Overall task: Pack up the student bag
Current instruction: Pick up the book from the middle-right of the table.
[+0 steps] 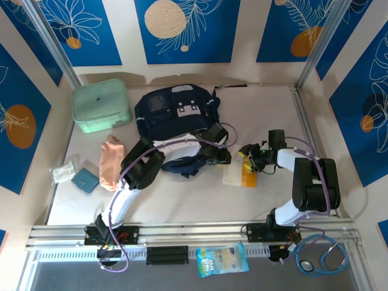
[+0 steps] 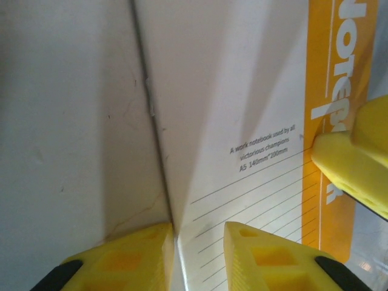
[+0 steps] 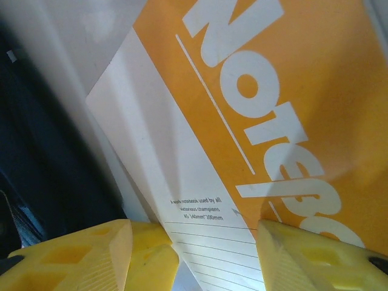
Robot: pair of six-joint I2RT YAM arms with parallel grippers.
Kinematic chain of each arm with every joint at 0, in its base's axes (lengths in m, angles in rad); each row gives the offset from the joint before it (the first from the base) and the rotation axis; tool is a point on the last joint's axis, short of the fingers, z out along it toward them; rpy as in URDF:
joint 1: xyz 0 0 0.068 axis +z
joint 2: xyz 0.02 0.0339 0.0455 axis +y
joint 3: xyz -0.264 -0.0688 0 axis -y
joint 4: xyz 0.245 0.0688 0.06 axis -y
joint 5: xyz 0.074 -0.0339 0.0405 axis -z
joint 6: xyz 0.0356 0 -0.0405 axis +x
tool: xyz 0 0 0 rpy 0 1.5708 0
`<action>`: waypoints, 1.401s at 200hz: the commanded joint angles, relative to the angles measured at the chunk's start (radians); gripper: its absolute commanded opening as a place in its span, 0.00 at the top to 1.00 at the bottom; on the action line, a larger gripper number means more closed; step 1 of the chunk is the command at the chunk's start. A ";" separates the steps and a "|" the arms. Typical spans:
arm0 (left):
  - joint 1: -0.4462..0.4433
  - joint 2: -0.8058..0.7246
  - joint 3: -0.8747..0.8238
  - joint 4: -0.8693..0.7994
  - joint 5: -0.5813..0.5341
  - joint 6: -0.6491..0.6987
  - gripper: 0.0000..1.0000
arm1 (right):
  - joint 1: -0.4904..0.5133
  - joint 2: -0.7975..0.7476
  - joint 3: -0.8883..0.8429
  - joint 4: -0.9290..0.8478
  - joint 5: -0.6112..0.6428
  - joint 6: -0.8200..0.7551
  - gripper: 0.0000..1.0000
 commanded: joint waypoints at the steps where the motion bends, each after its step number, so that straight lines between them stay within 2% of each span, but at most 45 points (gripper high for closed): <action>1: 0.002 0.047 0.016 0.007 0.038 -0.028 0.71 | 0.032 0.033 0.002 -0.024 -0.038 0.025 0.42; 38: 0.013 0.041 0.004 0.037 0.074 -0.054 0.67 | 0.064 0.048 -0.004 0.001 -0.039 0.050 0.43; 65: 0.032 -0.001 -0.054 0.184 0.176 -0.116 0.68 | 0.069 0.050 -0.012 0.009 -0.029 0.066 0.44; 93: 0.034 -0.062 -0.091 0.260 0.199 -0.139 0.76 | 0.069 0.049 -0.015 0.015 -0.016 0.074 0.45; 107: 0.035 -0.089 -0.137 0.329 0.213 -0.165 0.79 | 0.070 0.053 -0.019 0.030 -0.020 0.075 0.51; 133: 0.034 -0.111 -0.175 0.383 0.229 -0.174 0.82 | 0.076 0.058 -0.019 0.045 -0.017 0.078 0.55; 211: 0.034 -0.144 -0.169 0.333 0.169 -0.102 0.83 | 0.099 0.071 -0.023 0.057 -0.025 0.098 0.57; 280: 0.037 -0.208 -0.202 0.181 0.012 -0.009 0.80 | 0.197 0.142 0.011 0.151 -0.061 0.168 0.57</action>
